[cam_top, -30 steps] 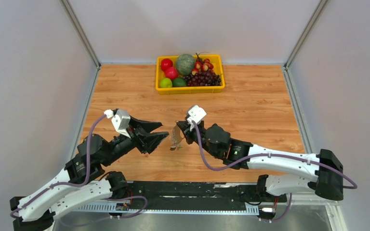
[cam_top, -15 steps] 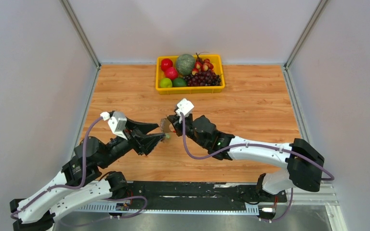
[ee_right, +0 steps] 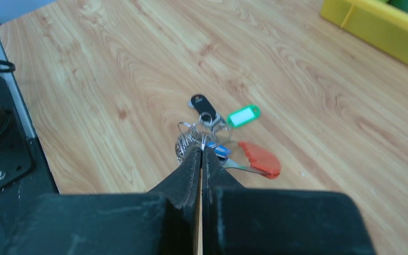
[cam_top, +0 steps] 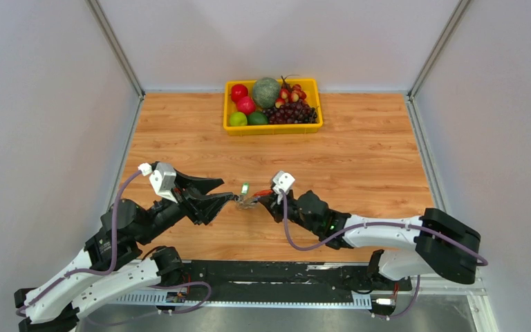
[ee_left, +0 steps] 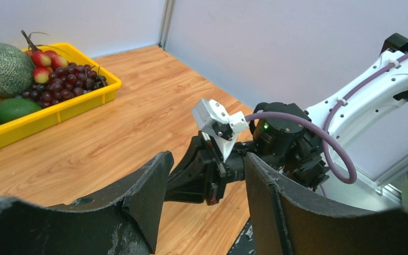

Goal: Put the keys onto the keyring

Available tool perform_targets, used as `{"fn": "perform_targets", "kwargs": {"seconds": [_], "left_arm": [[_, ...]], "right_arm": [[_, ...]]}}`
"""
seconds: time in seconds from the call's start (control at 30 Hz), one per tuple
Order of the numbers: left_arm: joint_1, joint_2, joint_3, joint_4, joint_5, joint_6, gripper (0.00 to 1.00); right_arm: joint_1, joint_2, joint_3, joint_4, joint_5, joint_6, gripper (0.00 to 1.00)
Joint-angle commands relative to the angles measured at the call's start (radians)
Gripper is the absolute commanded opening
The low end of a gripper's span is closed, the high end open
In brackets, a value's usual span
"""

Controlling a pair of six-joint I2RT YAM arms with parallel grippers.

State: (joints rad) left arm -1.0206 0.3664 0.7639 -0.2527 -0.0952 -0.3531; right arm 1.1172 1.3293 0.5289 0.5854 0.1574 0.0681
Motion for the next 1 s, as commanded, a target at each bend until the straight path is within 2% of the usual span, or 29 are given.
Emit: {"fn": "perform_targets", "kwargs": {"seconds": [0.0,0.13,0.27,0.53,0.63,0.67,0.73,0.8,0.97], "left_arm": [[0.0,-0.007,0.001,-0.002,-0.002,0.012,0.63],[-0.001,-0.007,-0.007,0.012,0.002,0.009,0.63],[-0.002,0.0,-0.021,0.04,0.011,0.005,0.63],[-0.002,0.017,-0.026,0.042,0.013,-0.004,0.63],[-0.001,0.013,-0.039,0.044,0.003,-0.003,0.64],[-0.001,0.015,-0.046,0.042,-0.011,-0.002,0.64],[-0.001,0.018,-0.053,0.038,-0.023,-0.003,0.64],[0.0,0.022,-0.059,0.041,-0.03,-0.003,0.64],[0.0,0.038,-0.051,0.043,-0.047,0.012,0.64]], "right_arm": [[0.001,-0.092,-0.102,-0.054,0.012,0.129,0.0],[0.001,-0.138,-0.164,-0.12,0.105,0.234,0.0],[-0.018,-0.121,-0.125,-0.215,0.206,0.303,0.0],[-0.216,0.009,-0.05,-0.304,0.081,0.43,0.0],[-0.24,0.033,-0.061,-0.336,0.118,0.465,0.02],[-0.24,0.03,-0.07,-0.344,0.138,0.473,0.09],[-0.241,0.006,-0.08,-0.37,0.164,0.481,0.3],[-0.241,-0.037,-0.078,-0.408,0.187,0.472,0.47],[-0.24,-0.183,-0.019,-0.53,0.266,0.389,0.66]]}}
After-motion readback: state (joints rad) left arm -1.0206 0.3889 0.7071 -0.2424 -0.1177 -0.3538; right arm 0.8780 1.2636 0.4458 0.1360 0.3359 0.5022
